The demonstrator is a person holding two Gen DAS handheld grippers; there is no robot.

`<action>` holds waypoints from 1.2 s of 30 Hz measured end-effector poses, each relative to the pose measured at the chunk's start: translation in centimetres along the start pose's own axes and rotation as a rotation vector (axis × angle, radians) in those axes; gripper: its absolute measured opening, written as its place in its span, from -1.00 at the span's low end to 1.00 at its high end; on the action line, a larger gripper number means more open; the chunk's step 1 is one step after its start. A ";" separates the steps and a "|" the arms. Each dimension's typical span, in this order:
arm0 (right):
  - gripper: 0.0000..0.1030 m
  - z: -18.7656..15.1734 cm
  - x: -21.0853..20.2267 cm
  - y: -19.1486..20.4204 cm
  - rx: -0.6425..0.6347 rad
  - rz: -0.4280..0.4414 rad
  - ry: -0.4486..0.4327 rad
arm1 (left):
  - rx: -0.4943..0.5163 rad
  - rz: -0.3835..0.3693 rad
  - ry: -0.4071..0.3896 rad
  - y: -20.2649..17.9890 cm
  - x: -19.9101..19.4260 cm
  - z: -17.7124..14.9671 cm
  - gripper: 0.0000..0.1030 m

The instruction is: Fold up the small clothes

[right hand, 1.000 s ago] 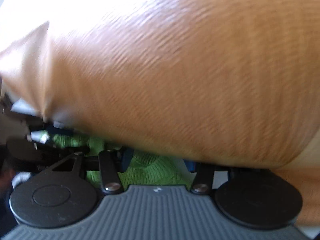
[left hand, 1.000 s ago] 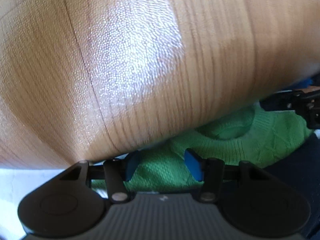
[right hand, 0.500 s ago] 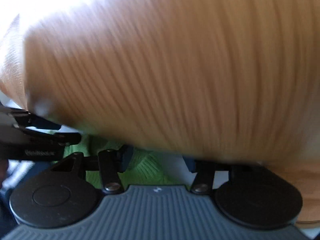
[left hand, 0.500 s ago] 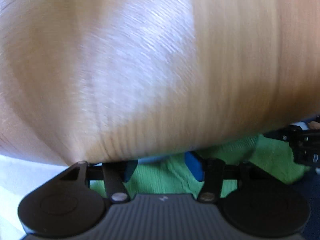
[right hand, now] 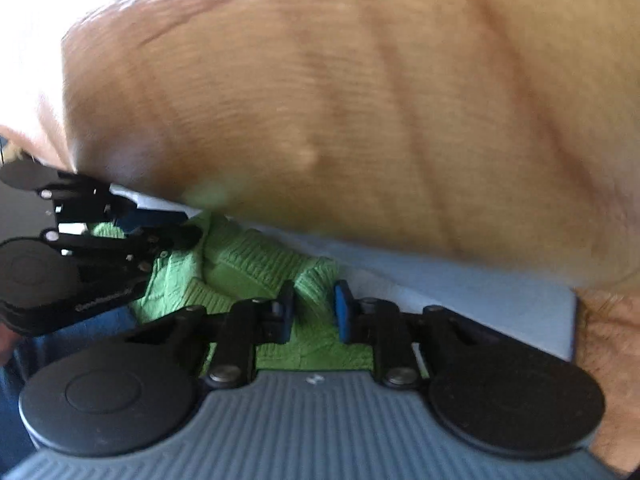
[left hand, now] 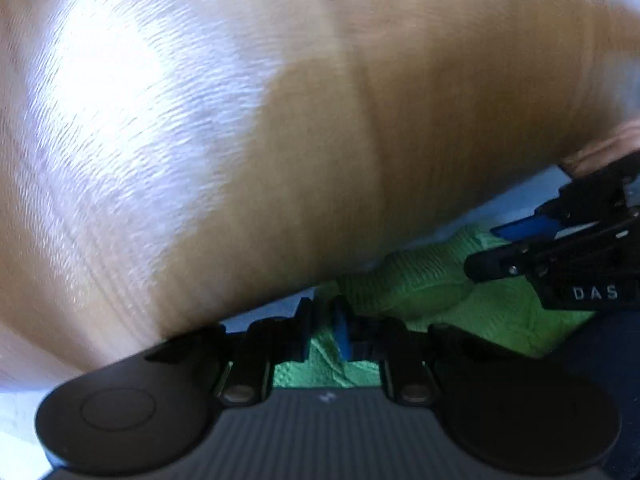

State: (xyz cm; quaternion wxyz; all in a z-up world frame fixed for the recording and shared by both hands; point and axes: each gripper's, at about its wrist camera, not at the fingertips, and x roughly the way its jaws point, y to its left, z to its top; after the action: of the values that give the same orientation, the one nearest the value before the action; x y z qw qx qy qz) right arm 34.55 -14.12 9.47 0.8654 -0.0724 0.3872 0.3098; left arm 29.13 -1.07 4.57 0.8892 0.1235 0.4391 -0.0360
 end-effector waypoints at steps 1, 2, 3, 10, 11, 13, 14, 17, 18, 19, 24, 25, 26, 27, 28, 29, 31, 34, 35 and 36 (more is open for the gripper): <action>-0.57 0.1 -0.1 0.5 -0.008 -0.005 -0.007 | 0.009 0.006 -0.006 -0.3 -0.1 -0.1 -0.77; -0.58 0.1 -0.4 0.8 -0.014 -0.011 -0.016 | 0.010 0.005 -0.009 -0.6 -0.1 -0.1 -0.77; -0.58 0.2 -0.7 1.0 -0.019 -0.018 -0.023 | 0.006 0.000 -0.010 -0.6 -0.3 -0.2 -0.78; -0.61 0.0 -4.8 3.6 -0.056 0.007 -0.095 | -0.023 -0.033 -0.035 2.0 -2.7 0.6 -0.79; -0.61 -0.3 -6.4 3.8 -0.069 0.014 -0.104 | -0.018 -0.032 -0.050 2.1 -3.7 0.2 -0.79; -0.62 -1.3 -9.0 4.8 -0.098 0.034 -0.124 | -0.018 -0.048 -0.070 2.4 -5.6 -0.5 -0.79; -0.62 -1.9 -10.1 5.5 -0.111 0.043 -0.135 | -0.027 -0.062 -0.073 2.4 -6.6 -1.1 -0.79; -0.62 -4.1 -13.9 7.6 -0.151 0.067 -0.180 | -0.037 -0.075 -0.120 2.7 -9.7 -2.9 -0.79; -0.62 -4.9 -15.2 8.4 -0.160 0.074 -0.198 | -0.035 -0.070 -0.144 2.5 -10.8 -3.4 -0.79; -0.62 -5.7 -16.4 9.2 -0.163 0.082 -0.214 | -0.036 -0.071 -0.167 2.6 -11.9 -4.1 -0.79; -0.62 -11.4 -21.6 12.7 -0.192 0.107 -0.282 | -0.044 -0.117 -0.265 2.8 -17.7 -8.1 -0.79; -0.62 -12.7 -22.9 13.1 -0.201 0.107 -0.293 | -0.040 -0.122 -0.280 2.5 -19.5 -9.3 -0.79; -0.62 -14.0 -23.1 13.7 -0.209 0.102 -0.302 | -0.037 -0.133 -0.292 2.7 -20.0 -10.6 -0.79; -0.62 -15.5 -23.1 14.7 -0.226 0.091 -0.309 | -0.035 -0.145 -0.297 3.6 -19.9 -11.8 -0.79; -0.62 -17.0 -22.7 15.8 -0.253 0.075 -0.314 | -0.034 -0.154 -0.298 3.6 -20.4 -12.8 -0.79; -0.62 -18.6 -23.1 16.6 -0.275 0.063 -0.317 | -0.035 -0.162 -0.296 3.4 -20.3 -13.9 -0.79; -0.62 -21.1 -23.1 17.5 -0.266 0.070 -0.309 | -0.043 -0.177 -0.282 3.6 -20.2 -16.0 -0.79; -0.60 -22.6 -21.7 17.4 -0.213 0.072 -0.276 | -0.065 -0.207 -0.213 2.6 -21.3 -20.5 -0.79; -0.57 -22.5 -20.4 17.0 -0.206 0.063 -0.268 | -0.064 -0.220 -0.182 2.0 -21.4 -21.7 -0.76; -0.54 -22.8 -20.3 17.1 -0.205 0.063 -0.277 | -0.058 -0.217 -0.166 2.1 -21.2 -22.1 -0.76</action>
State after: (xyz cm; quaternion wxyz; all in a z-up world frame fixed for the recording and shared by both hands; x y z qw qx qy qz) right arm -0.17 -18.51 10.28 0.8882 -0.1048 0.2329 0.3819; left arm -0.52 5.56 8.78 0.9165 0.0461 0.3757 -0.1294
